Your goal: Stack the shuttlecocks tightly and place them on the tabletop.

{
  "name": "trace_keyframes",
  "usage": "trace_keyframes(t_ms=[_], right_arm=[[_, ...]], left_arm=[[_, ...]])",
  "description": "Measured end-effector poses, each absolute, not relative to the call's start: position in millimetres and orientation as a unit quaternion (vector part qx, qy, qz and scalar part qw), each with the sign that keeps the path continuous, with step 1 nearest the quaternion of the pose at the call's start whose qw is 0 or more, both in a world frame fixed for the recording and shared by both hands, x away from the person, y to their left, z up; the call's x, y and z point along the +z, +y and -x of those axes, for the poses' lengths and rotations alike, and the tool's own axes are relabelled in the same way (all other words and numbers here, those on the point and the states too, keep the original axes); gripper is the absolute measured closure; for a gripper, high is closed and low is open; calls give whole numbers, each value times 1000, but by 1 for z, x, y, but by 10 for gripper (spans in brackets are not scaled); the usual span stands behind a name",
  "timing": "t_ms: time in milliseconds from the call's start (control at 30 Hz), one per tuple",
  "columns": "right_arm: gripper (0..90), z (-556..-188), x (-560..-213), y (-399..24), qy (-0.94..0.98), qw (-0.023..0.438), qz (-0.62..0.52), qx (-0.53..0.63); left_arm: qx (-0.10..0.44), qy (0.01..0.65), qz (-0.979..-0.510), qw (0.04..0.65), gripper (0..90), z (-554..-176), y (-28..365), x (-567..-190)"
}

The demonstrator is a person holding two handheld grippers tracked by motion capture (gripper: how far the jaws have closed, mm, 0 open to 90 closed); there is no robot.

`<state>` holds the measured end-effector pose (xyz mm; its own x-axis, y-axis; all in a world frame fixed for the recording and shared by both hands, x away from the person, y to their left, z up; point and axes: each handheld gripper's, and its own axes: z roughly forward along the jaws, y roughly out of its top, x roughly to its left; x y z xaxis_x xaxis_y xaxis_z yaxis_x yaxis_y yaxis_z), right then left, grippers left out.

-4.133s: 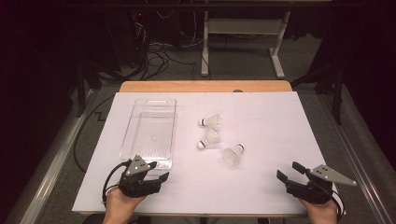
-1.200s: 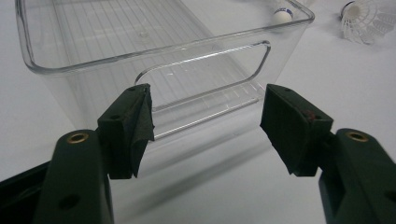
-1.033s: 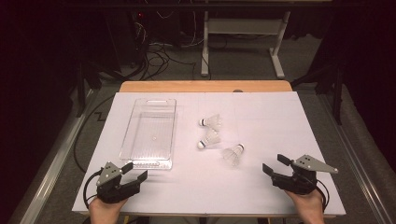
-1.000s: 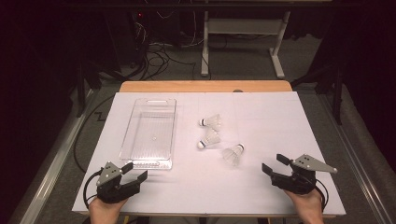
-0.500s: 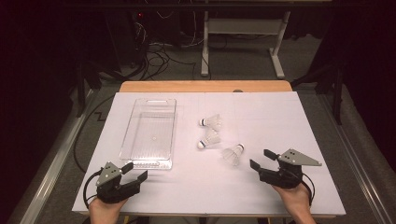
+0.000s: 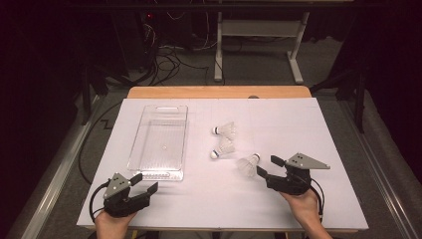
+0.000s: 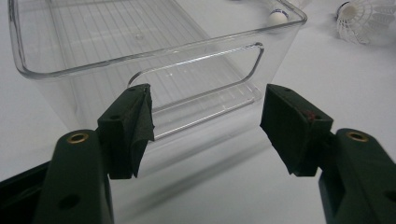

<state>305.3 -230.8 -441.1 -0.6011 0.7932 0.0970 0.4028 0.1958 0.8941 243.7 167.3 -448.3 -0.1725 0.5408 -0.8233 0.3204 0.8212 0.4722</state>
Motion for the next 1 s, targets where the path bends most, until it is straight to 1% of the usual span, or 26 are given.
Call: trace_keyframes(t_ms=[167, 700, 1000], right_arm=[[324, -309, -442, -227, 752, 203, -397, 486], [333, -320, -436, -211, 754, 193, -390, 492], [354, -329, -432, -202, 761, 183, -392, 483]], left_arm=[[95, 758, -284, 579, 352, -243, 168, -448], [94, 757, -288, 579, 352, -243, 169, -448], [94, 756, -285, 582, 352, -242, 168, -447]])
